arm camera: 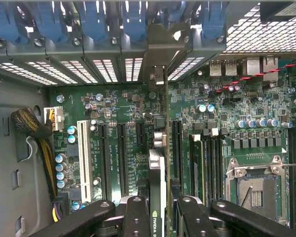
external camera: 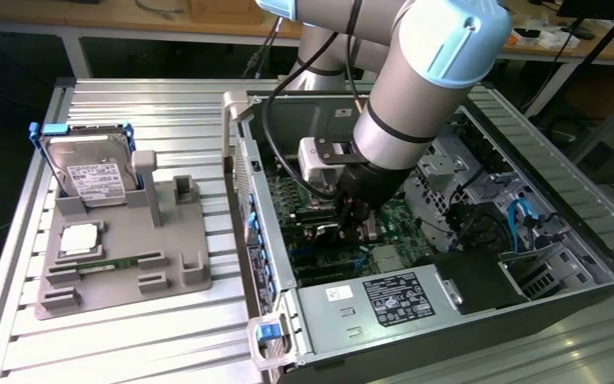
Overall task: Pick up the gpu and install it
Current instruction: 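Insert the gpu into the slot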
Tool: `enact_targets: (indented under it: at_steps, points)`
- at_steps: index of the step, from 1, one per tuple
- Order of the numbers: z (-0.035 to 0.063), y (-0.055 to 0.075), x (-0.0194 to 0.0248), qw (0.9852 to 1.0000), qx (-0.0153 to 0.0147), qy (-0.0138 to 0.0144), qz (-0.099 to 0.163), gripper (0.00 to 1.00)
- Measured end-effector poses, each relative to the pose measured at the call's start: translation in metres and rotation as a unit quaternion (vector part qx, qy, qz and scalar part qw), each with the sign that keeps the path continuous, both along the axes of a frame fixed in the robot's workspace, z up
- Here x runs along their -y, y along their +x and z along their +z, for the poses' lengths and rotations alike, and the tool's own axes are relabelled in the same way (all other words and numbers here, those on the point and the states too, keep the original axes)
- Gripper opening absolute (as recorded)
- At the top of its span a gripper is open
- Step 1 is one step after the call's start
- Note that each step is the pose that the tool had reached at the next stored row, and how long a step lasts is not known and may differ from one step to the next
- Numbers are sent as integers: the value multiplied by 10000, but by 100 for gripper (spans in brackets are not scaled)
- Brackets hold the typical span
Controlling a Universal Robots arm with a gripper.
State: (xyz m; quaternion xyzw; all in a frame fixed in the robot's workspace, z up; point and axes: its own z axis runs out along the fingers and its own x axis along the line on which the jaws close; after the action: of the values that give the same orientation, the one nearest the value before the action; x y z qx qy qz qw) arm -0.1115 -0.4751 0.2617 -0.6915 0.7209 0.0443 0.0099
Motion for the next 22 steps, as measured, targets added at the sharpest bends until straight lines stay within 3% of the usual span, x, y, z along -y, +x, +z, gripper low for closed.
enact_targets:
  at_steps: [22]
  points:
    - [0, 1, 0, 10000, 0, 1, -49, 27]
